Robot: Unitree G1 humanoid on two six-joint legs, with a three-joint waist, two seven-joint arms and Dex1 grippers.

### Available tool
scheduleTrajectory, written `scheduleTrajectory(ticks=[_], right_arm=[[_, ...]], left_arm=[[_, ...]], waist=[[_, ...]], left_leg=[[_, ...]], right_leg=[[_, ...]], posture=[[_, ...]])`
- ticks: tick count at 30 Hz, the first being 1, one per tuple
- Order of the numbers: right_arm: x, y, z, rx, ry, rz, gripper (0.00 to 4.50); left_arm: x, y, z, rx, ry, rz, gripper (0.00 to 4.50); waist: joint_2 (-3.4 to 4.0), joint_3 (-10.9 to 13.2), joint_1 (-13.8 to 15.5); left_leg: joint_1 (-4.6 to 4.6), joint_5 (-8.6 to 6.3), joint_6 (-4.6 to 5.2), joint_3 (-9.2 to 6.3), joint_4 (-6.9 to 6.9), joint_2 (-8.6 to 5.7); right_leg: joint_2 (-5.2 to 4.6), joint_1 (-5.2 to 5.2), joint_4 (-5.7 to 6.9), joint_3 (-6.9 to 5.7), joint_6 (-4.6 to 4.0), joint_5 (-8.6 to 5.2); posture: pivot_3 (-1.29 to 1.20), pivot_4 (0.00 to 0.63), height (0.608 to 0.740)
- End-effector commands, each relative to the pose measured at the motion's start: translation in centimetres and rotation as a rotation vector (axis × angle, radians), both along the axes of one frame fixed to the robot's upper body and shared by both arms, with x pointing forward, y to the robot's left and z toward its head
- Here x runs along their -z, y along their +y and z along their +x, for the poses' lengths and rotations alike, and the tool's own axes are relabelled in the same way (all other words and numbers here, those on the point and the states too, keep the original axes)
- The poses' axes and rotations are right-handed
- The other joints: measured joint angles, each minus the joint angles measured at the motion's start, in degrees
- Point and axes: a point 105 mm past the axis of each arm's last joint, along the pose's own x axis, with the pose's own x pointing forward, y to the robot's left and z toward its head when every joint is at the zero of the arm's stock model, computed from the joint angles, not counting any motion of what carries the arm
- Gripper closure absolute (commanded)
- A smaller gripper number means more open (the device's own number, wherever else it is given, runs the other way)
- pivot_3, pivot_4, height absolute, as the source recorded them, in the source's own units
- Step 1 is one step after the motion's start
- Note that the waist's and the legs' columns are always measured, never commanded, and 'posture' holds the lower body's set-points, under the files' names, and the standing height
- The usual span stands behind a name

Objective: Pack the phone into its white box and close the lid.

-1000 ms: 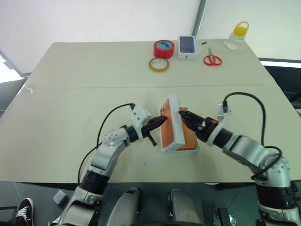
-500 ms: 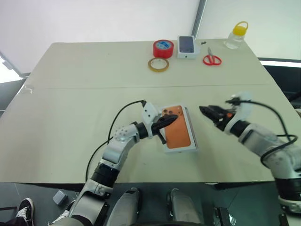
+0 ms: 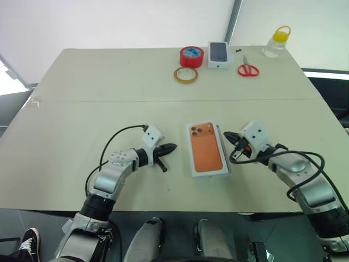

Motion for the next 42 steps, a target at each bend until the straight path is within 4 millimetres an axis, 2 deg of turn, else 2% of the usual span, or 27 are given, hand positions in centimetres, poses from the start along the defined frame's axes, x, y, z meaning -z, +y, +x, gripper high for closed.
scheduleTrajectory(ticks=[1, 4, 10, 14, 19, 25, 37, 42], right_arm=[[-1.2, -0.2, 0.0, -0.021, -0.053, -0.038, 4.46], [-1.0, -0.2, -0.3, -0.033, -0.049, -0.063, 4.46], [-1.4, 1.0, -1.0, -0.073, -0.058, -0.049, 4.46], [-1.2, 0.7, -1.2, -0.064, -0.044, -0.054, 4.46], [-1.0, 0.3, -1.5, -0.058, -0.040, -0.073, 4.46], [-0.4, 0.2, -1.4, -0.050, -0.026, -0.093, 4.46], [1.8, 0.6, -2.0, -0.092, 0.033, -0.180, 4.46], [0.9, -0.4, -1.1, -0.039, 0.015, -0.154, 4.46]], left_arm=[[0.0, -2.3, -0.2, 0.060, -0.041, 0.029, 4.50], [0.2, -3.6, -0.3, 0.087, -0.023, 0.017, 4.50], [-0.4, -4.2, -0.1, 0.092, -0.032, -0.026, 4.50], [-2.3, -4.8, 0.5, 0.070, -0.048, -0.129, 4.50], [-2.8, -5.6, 0.2, 0.092, -0.062, -0.145, 4.50], [-1.1, -5.6, -0.1, 0.096, -0.061, -0.075, 4.50], [-1.8, -5.2, 0.1, 0.071, -0.081, -0.106, 4.50], [-2.1, -5.6, 0.0, 0.075, -0.085, -0.118, 4.50]], waist=[[0.00, 0.00, 0.01], [0.00, 0.00, 0.13], [0.00, -0.01, 0.53], [-0.01, 0.00, 1.00], [-0.03, 0.01, 1.03], [-0.03, 0.01, 1.03], [-0.03, 0.00, 0.95], [-0.02, 0.00, 0.96]], left_leg=[[0.00, 0.00, 0.00, 0.00, 0.00, 0.00], [0.02, 0.00, -0.01, 0.00, 0.02, -0.01], [0.02, 0.01, -0.02, 0.00, 0.00, 0.01], [0.02, 0.01, -0.02, 0.00, 0.01, 0.00], [0.01, 0.01, -0.02, 0.01, 0.01, -0.01], [0.01, 0.02, -0.03, 0.01, 0.02, -0.01], [0.01, 0.03, -0.05, 0.01, 0.03, 0.00], [0.01, 0.04, -0.06, 0.01, 0.04, 0.00]], right_leg=[[0.00, 0.00, 0.00, 0.00, 0.00, 0.00], [-0.01, 0.03, 0.00, -0.01, 0.00, 0.00], [0.00, 0.01, -0.01, -0.01, 0.00, 0.00], [-0.01, 0.02, -0.02, -0.01, 0.00, 0.00], [-0.01, 0.01, -0.02, 0.00, 0.00, 0.00], [0.00, 0.01, -0.02, -0.01, 0.00, 0.00], [0.01, 0.01, -0.01, 0.00, 0.00, 0.00], [0.01, 0.01, 0.00, 0.00, 0.00, 0.00]], posture=[[0.00, 0.150, 0.740], [0.00, 0.150, 0.740], [0.00, 0.150, 0.740], [0.00, 0.150, 0.740], [0.00, 0.150, 0.740], [0.00, 0.150, 0.740], [0.00, 0.150, 0.740], [0.00, 0.150, 0.740]])
